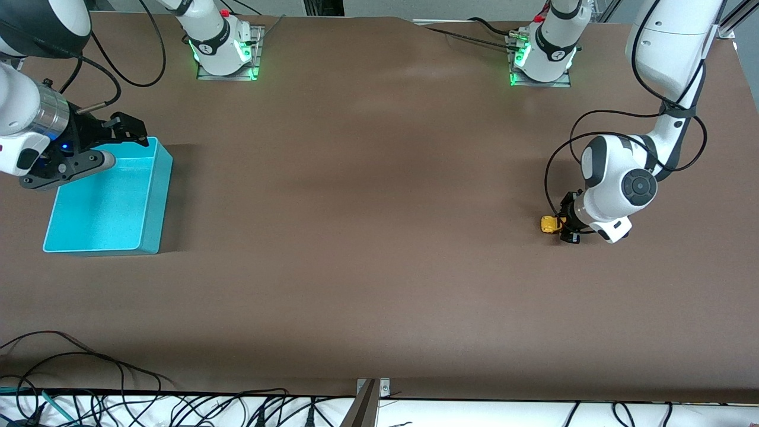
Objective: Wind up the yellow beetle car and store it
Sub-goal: 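Release the car toward the cyan bin and withdraw the left gripper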
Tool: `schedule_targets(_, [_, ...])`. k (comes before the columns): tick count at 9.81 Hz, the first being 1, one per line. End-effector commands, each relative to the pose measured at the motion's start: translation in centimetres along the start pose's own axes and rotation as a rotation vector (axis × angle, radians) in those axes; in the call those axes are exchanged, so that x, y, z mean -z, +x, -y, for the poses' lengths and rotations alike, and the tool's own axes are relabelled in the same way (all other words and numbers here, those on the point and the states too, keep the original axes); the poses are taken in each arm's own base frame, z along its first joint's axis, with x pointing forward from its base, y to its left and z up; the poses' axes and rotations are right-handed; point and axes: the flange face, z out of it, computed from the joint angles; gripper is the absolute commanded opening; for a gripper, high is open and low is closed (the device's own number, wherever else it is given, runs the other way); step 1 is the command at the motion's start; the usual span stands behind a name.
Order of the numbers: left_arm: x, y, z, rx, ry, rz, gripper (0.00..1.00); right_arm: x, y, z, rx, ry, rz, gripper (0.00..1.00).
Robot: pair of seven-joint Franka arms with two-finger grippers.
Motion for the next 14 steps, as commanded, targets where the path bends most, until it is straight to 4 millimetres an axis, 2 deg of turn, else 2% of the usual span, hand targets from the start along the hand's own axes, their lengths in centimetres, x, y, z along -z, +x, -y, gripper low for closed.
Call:
schedule_targets(1, [-3.0,1.1,-0.1,-0.019,0.033,0.002,0.0,0.6,0.2,0.0,0.017,0.009,-0.009,1.0])
schedule_targets(2, [-3.0,1.1,-0.1,-0.017,0.031,0.003,0.0,0.6,0.2,0.0,0.016,0.007,-0.009,1.0])
schedule_targets(3, [-2.9,1.6,-0.1,-0.001,0.029,0.01,0.19,0.5,0.2,-0.1,0.015,0.008,-0.007,1.0])
schedule_targets(4, [-2.4,1.9,-0.2,0.011,0.02,0.013,0.65,0.5,0.2,0.0,0.016,0.008,-0.007,1.0])
schedule_targets(5, [-2.2,2.0,-0.2,0.014,0.017,0.012,0.97,0.5,0.2,-0.1,0.015,0.008,-0.007,1.0])
schedule_targets(7, [-0.8,2.1,-0.5,0.021,-0.006,0.013,0.97,0.5,0.2,0.0,0.016,0.008,-0.006,1.0])
schedule_targets(10, [0.1,2.0,-0.7,0.022,-0.021,0.012,0.97,0.6,0.2,0.1,0.018,0.007,-0.009,1.0])
schedule_targets(12, [2.9,1.7,-0.8,-0.024,-0.041,0.012,0.97,0.5,0.2,0.1,0.018,0.007,-0.009,1.0])
schedule_targets(14, [5.8,1.5,-0.7,-0.164,-0.056,0.016,1.0,0.4,0.3,0.1,0.018,0.012,-0.006,1.0])
